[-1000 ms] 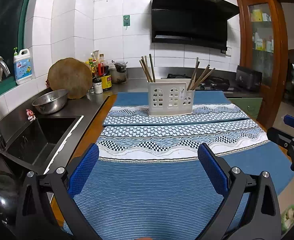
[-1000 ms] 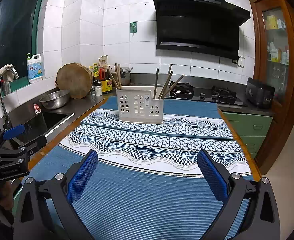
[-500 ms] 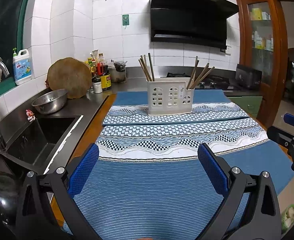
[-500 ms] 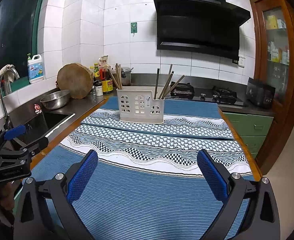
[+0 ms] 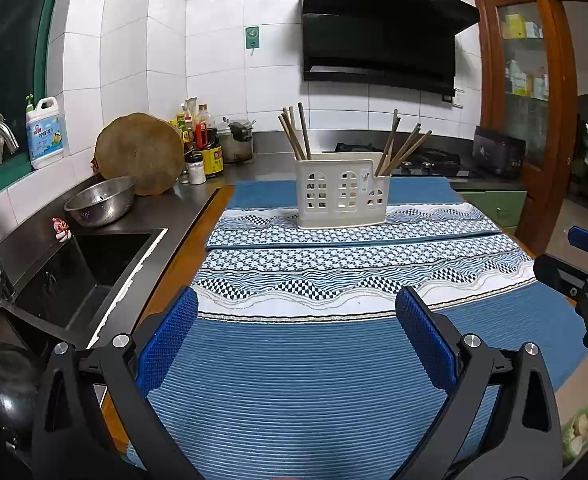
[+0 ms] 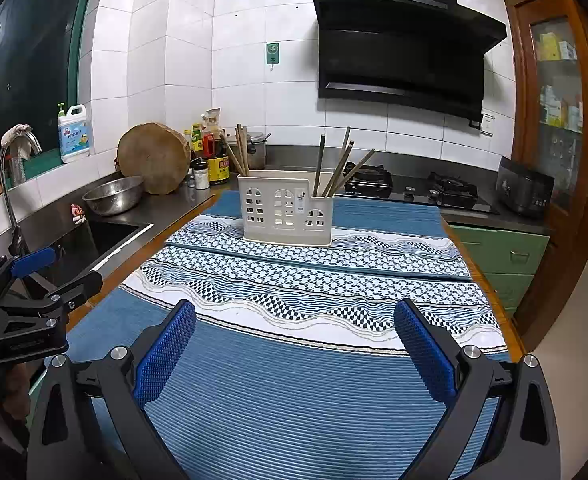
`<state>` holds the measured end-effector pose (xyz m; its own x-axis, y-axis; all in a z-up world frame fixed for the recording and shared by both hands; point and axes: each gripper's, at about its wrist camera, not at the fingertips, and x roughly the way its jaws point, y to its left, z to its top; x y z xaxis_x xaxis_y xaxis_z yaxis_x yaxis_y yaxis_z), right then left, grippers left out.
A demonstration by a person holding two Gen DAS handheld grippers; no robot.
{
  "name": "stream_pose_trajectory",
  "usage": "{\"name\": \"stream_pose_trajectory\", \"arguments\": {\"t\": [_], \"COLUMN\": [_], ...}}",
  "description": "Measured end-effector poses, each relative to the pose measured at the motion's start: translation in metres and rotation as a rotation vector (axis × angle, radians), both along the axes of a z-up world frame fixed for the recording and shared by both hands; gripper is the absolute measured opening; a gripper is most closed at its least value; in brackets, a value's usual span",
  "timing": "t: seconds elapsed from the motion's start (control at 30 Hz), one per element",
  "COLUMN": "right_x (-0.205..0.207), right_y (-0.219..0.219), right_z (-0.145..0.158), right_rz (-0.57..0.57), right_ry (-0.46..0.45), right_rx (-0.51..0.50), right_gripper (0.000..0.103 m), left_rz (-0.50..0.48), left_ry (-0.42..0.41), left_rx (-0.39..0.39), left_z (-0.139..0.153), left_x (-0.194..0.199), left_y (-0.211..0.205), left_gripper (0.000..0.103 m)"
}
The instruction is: Organize utensils
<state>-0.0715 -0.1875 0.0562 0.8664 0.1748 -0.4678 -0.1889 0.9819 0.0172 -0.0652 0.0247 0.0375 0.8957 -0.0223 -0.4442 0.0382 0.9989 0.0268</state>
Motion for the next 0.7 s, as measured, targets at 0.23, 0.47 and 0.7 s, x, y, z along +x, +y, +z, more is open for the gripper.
{"name": "stream_pose_trajectory", "arguments": {"t": [0.23, 0.47, 0.7], "right_x": [-0.0001, -0.0007, -0.0002], "right_y": [0.001, 0.0014, 0.0019], "right_z": [-0.0005, -0.0012, -0.0026], "right_rz": [0.003, 0.002, 0.007], "right_ry": [0.0, 0.002, 0.004], "right_rx": [-0.001, 0.001, 0.001], "right_gripper": [0.096, 0.096, 0.096], "left_rz": [0.002, -0.001, -0.001], "left_ry": [0.004, 0.01, 0.01], "left_rx": [-0.002, -0.003, -0.004], "left_z": [-0.0024, -0.0049, -0.0052], "left_x": [0.0016, 0.0018, 0.0012], "left_y": [0.0003, -0.0015, -0.0019], "left_gripper": [0.098, 0.098, 0.098]}}
